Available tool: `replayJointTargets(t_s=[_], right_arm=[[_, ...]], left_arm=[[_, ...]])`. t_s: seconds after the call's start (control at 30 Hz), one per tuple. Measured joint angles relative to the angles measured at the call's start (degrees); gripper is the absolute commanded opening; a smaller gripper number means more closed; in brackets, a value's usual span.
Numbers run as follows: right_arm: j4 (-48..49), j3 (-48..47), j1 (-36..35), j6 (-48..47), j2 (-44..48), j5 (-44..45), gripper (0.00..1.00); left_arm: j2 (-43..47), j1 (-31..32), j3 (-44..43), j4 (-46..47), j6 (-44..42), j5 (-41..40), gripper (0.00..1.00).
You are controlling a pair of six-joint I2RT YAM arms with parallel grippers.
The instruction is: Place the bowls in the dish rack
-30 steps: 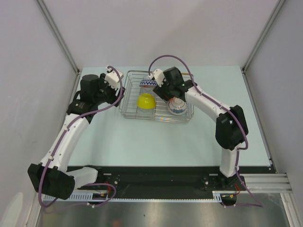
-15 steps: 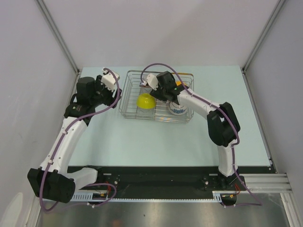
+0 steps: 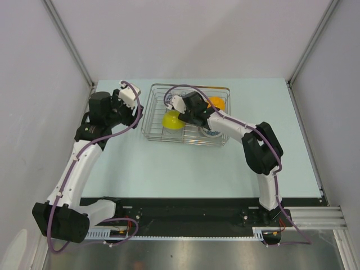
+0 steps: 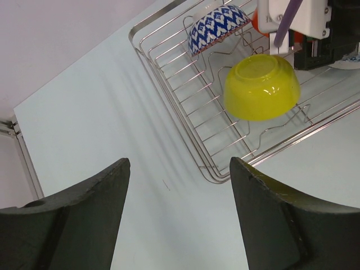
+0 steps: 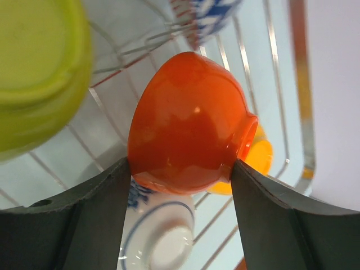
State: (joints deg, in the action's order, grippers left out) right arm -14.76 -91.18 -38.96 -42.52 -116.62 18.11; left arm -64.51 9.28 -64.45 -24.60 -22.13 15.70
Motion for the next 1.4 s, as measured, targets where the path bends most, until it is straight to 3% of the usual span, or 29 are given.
replayJointTargets(t_s=[0.87, 0.97, 1.1, 1.33, 1.4], right_arm=[[4.5, 3.0, -3.4, -3.4, -2.6, 4.7, 0.02], [4.9, 3.0, -3.4, -3.7, -2.8, 5.0, 0.1], [5.0, 3.0, -3.5, -4.0, -3.0, 5.2, 0.3], [4.6, 2.6, -3.5, -4.1, -3.1, 5.2, 0.47], [4.3, 2.4, -3.5, -4.1, -3.1, 5.2, 0.57]], left_arm=[[1.1, -0.3, 1.0, 0.1, 0.1, 1.3, 0.77], [1.2, -0.3, 1.0, 0.1, 0.0, 1.5, 0.77], [1.3, -0.3, 1.0, 0.1, 0.0, 1.5, 0.77], [1.3, -0.3, 1.0, 0.1, 0.1, 1.5, 0.77], [1.3, -0.3, 1.0, 0.1, 0.1, 1.5, 0.77]])
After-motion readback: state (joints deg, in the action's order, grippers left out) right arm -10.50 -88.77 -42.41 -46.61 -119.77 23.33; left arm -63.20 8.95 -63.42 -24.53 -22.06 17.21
